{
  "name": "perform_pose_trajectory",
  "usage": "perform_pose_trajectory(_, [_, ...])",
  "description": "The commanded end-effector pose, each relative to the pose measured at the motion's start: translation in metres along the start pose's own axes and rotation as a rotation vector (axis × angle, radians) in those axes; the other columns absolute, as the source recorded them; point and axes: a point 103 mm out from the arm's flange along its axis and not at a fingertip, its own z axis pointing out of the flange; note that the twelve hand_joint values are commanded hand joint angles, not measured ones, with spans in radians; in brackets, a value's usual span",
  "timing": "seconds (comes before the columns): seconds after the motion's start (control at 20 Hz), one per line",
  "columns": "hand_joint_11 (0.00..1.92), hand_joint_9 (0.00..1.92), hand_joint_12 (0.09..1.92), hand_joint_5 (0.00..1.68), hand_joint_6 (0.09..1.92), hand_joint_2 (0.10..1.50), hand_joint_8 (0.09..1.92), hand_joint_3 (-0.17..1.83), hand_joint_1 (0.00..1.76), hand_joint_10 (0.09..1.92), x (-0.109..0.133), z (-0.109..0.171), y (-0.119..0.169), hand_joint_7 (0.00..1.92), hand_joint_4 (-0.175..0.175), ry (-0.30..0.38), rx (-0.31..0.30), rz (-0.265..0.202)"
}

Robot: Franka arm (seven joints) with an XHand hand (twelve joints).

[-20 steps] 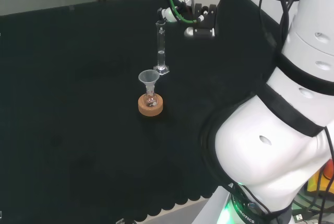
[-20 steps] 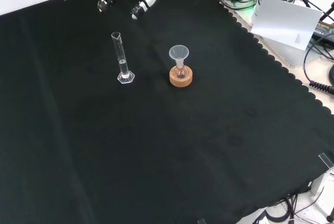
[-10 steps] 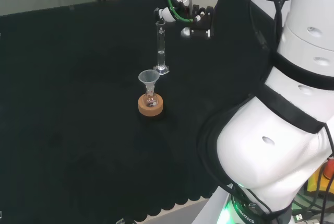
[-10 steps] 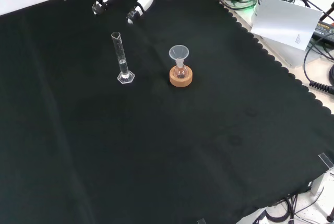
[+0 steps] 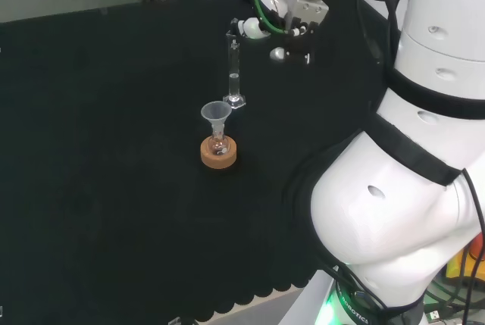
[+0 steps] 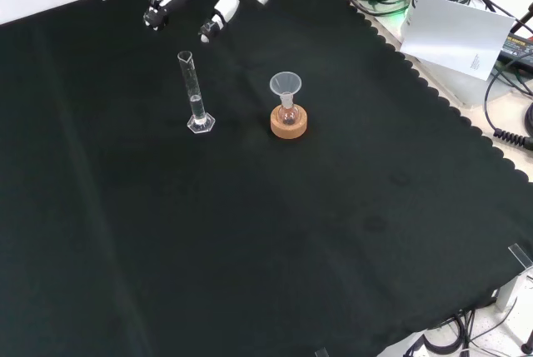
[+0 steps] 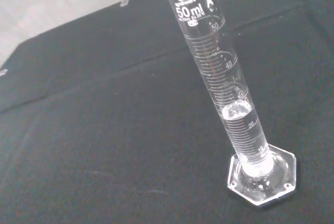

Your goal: Pick up the graduated cylinder.

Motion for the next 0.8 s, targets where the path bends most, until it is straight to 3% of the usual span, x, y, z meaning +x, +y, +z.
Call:
perform_pose_trajectory(0.05, [0.22,0.40,1.36,0.33,0.09,1.08,0.65,-0.17,0.75,0.66,-0.022,0.025,-0.001,0.18,-0.049,0.118,-0.004,-0.045])
perform_pose_trajectory(0.35, [0.23,0.42,1.36,0.34,0.09,1.05,0.64,-0.17,0.80,0.65,-0.029,0.048,0.000,0.18,-0.049,0.175,0.033,-0.061])
perform_pose_trajectory(0.65, [0.23,0.44,1.35,0.36,0.09,1.04,0.64,-0.17,0.91,0.63,-0.036,0.068,0.004,0.20,-0.045,0.263,0.016,-0.068])
perform_pose_trajectory(0.8, [0.26,0.53,1.34,0.40,0.09,1.03,0.65,-0.17,0.95,0.61,-0.036,0.076,0.005,0.31,-0.047,0.289,0.000,-0.088])
